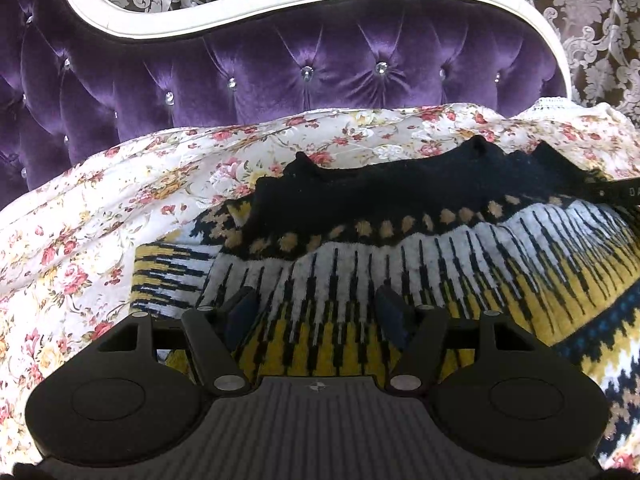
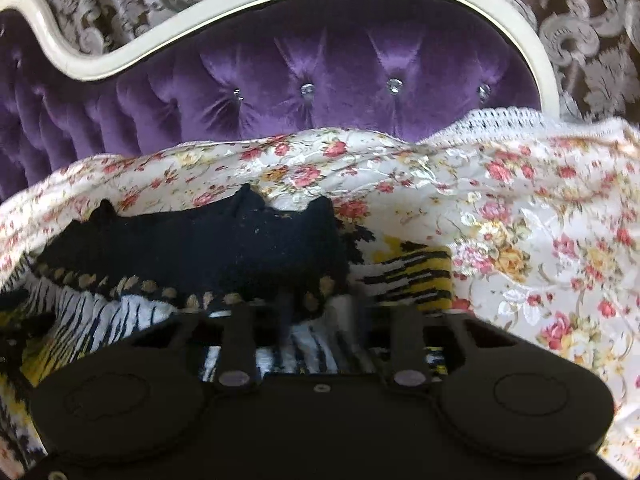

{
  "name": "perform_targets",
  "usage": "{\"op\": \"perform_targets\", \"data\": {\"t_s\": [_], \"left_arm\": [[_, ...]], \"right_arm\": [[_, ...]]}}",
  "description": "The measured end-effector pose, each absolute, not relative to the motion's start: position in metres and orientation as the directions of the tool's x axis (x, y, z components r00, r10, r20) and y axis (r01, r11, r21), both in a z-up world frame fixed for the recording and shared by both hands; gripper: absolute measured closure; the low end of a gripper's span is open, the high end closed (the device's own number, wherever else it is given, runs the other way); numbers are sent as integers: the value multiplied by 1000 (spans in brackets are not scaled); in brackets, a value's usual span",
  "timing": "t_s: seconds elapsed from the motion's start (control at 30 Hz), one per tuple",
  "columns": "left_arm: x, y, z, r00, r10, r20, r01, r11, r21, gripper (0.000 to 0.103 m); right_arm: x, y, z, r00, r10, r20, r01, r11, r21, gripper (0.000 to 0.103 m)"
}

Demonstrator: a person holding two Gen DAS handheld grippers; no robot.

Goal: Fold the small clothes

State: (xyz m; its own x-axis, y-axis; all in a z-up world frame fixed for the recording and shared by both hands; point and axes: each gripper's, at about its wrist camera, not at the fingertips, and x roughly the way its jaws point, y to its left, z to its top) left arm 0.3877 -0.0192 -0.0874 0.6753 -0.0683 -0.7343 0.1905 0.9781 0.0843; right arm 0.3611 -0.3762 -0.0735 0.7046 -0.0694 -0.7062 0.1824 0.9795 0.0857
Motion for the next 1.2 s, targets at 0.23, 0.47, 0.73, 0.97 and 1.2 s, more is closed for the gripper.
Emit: {"op": "perform_targets", "data": {"t_s": [0.23, 0.47, 0.73, 0.97, 1.2], "left_arm": [[388, -19, -87, 673, -71, -736, 190, 979, 79, 38], [388, -19, -88, 668, -73, -741, 185, 980, 70, 38], [390, -19, -88, 658, -72, -749, 183, 981, 67, 38], [392, -21, -88, 654, -61, -754, 175, 982, 73, 38], [393, -21, -88, 647, -58, -760, 175, 982, 74, 38]], "right_arm": [[370, -372, -69, 684, -178, -707, 211, 977, -42, 94], [367, -384, -72, 686, -155, -710, 238, 971, 18, 72], [299, -405, -58, 747, -61, -662, 288, 927, 239, 26], [252, -409, -83, 678, -83, -731, 357, 906, 229, 22], [248, -427, -81, 722, 119, -681, 318, 817, 481, 20]]}}
